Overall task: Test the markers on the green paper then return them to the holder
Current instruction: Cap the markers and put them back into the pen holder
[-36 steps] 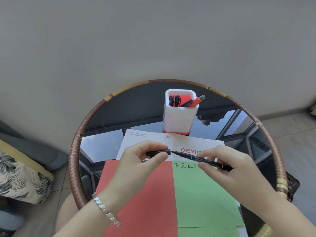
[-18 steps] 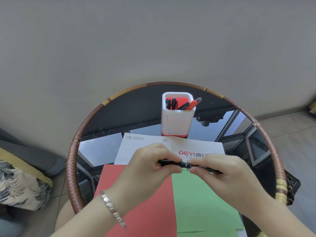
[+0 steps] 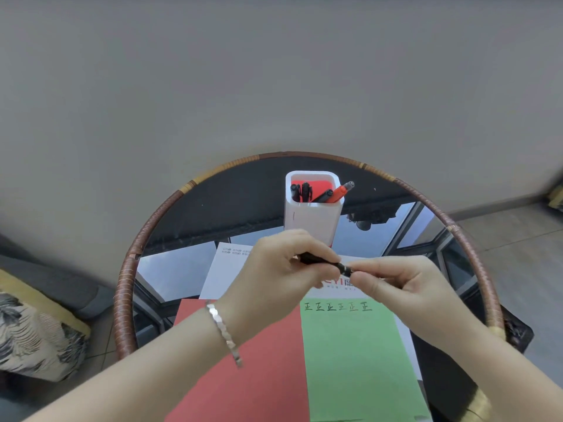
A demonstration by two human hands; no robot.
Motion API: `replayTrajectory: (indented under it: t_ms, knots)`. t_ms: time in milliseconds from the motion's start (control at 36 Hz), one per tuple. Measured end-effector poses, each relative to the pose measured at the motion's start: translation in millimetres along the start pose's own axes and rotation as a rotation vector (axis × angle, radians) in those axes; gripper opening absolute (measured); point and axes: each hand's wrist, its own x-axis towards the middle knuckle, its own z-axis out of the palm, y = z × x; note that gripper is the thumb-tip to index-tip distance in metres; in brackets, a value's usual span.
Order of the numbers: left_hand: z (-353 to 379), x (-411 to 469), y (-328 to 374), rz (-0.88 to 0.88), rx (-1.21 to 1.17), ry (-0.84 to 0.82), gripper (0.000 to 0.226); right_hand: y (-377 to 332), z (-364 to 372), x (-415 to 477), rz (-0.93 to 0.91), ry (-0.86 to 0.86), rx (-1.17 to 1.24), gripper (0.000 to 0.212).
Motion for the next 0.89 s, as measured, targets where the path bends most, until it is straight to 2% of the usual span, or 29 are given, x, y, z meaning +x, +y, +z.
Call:
replayTrajectory:
  t_ms: [83, 167, 222, 278, 333, 389, 444, 500, 556, 639, 694, 833, 889]
  knots:
    - [-3.7, 4.0, 2.9, -0.325, -0.097, -0.111, 0.011, 1.9, 4.1, -3.5, 0.024, 0.017, -0.217, 0.007]
    - [-8.0, 4.4, -2.1, -0.439, 0.002, -0.194, 0.005, 10.0, 9.6, -6.6, 0.017, -0.094, -0.477, 0.014]
    - [-10.7, 4.9, -9.3, -0.386, 0.144, -0.126, 0.009, 13.2, 12.4, -7.0, 0.011, -0.101, -0.488, 0.018]
    - [-15.2, 9.4, -15.3, -0.275, 0.255, 0.046, 0.012, 14.7, 10.8, -4.5, -0.035, -0.029, -0.457, 0.019]
    - [-21.0, 17.3, -16.5, -0.161, 0.335, 0.197, 0.016, 11.9, 4.8, -0.3, -0.101, 0.119, -0.414, 0.017]
    - [-26.3, 27.4, -19.0, -0.087, 0.408, 0.269, 0.026, -1.4, -4.4, 5.0, -0.161, 0.258, -0.37, 0.007]
    - [-29.2, 38.6, -22.9, -0.076, 0.432, 0.26, 0.046, -22.0, -11.0, 11.4, -0.244, 0.36, -0.34, 0.01]
    - [-27.6, 50.2, -27.3, -0.128, 0.443, 0.17, 0.074, -40.6, -14.1, 21.1, -0.312, 0.427, -0.211, 0.012]
    - [-23.5, 60.7, -31.6, -0.195, 0.438, 0.089, 0.086, -54.4, -14.4, 34.5, -0.364, 0.491, -0.075, 0.019]
    - [-18.0, 67.1, -37.3, -0.241, 0.4, 0.043, 0.074, -62.8, -11.2, 57.1, -0.424, 0.575, -0.056, 0.019]
    - [-15.5, 66.1, -41.1, -0.217, 0.427, 0.019, 0.059, -58.1, -9.0, 72.2, -0.421, 0.591, -0.155, 0.024]
    - [-12.7, 63.8, -43.4, -0.18, 0.456, 0.047, 0.051, -30.7, 2.0, 99.0, -0.274, 0.367, -0.506, 0.005]
    - [-12.9, 64.2, -45.4, -0.175, 0.438, 0.06, 0.048, -24.4, 6.6, 102.1, -0.25, 0.339, -0.6, 0.012]
